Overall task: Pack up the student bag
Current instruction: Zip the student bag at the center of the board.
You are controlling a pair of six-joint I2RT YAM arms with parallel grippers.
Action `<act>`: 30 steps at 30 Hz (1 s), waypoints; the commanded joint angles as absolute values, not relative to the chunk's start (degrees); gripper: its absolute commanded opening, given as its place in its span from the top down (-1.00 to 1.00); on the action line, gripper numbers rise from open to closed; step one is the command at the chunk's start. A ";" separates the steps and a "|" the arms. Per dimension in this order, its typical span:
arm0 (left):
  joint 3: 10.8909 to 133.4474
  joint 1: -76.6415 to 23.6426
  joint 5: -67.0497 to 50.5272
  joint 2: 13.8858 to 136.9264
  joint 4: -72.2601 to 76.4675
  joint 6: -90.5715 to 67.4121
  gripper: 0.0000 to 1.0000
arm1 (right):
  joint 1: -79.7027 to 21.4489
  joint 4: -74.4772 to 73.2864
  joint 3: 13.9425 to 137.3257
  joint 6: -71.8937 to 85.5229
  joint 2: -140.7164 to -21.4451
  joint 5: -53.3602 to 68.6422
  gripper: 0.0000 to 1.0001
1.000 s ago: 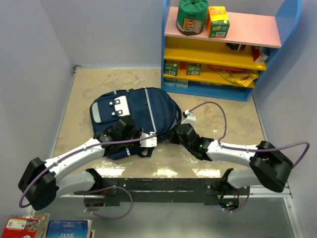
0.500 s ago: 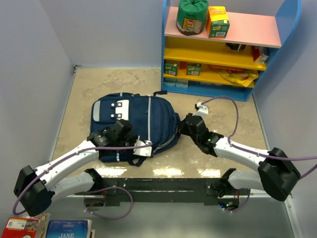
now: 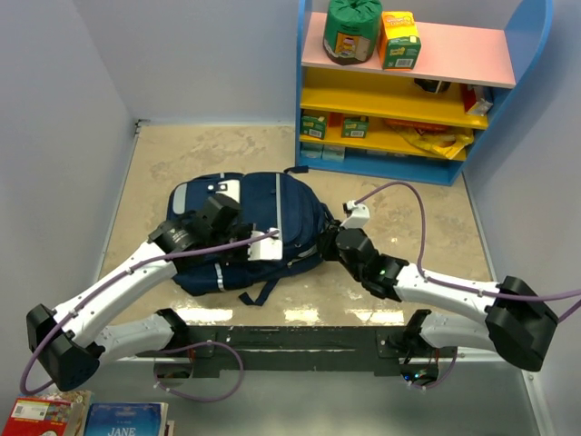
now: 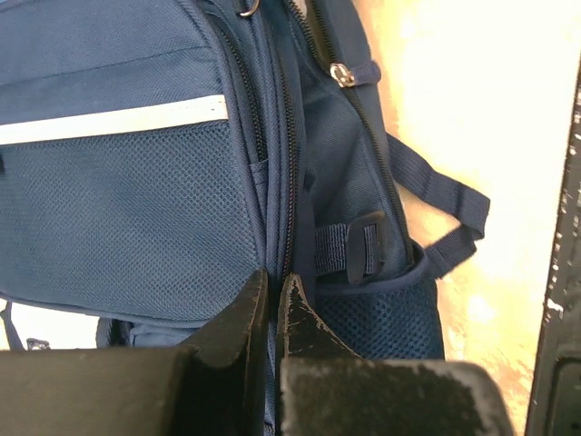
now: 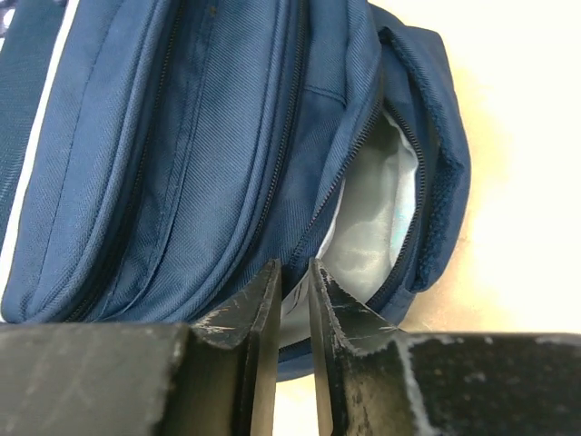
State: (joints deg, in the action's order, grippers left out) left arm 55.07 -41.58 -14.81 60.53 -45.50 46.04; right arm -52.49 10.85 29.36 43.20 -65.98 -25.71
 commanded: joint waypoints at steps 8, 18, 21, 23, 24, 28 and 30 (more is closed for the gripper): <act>56.43 -41.57 -19.43 57.04 -49.22 46.06 1.00 | -52.65 18.64 29.89 43.95 -69.70 -25.57 0.95; 52.82 -41.40 -16.97 53.09 -43.68 39.37 1.00 | -52.56 2.48 32.60 43.76 -63.98 -31.73 1.00; 52.47 -41.40 -15.83 52.03 -42.89 39.90 1.00 | -52.56 1.50 33.57 44.47 -63.02 -31.12 0.96; 52.82 -41.40 -15.65 51.94 -42.89 39.82 1.00 | -52.47 1.14 34.45 44.47 -60.91 -30.50 0.67; 52.91 -41.31 -15.47 51.94 -42.89 39.90 1.00 | -52.38 0.19 35.06 45.08 -60.39 -30.32 0.48; 52.47 -41.40 -15.64 52.12 -42.98 40.43 1.00 | -50.98 -3.07 38.93 47.46 -60.55 -27.34 -0.14; 52.38 -41.48 -15.73 52.03 -43.24 40.60 1.00 | -50.28 -2.73 39.64 49.21 -61.61 -24.18 -0.19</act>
State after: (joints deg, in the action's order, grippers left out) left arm 51.70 -41.39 -15.20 53.84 -45.52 41.10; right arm -51.48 -0.64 35.64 45.82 -61.45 -27.22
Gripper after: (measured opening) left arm 0.050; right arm 0.575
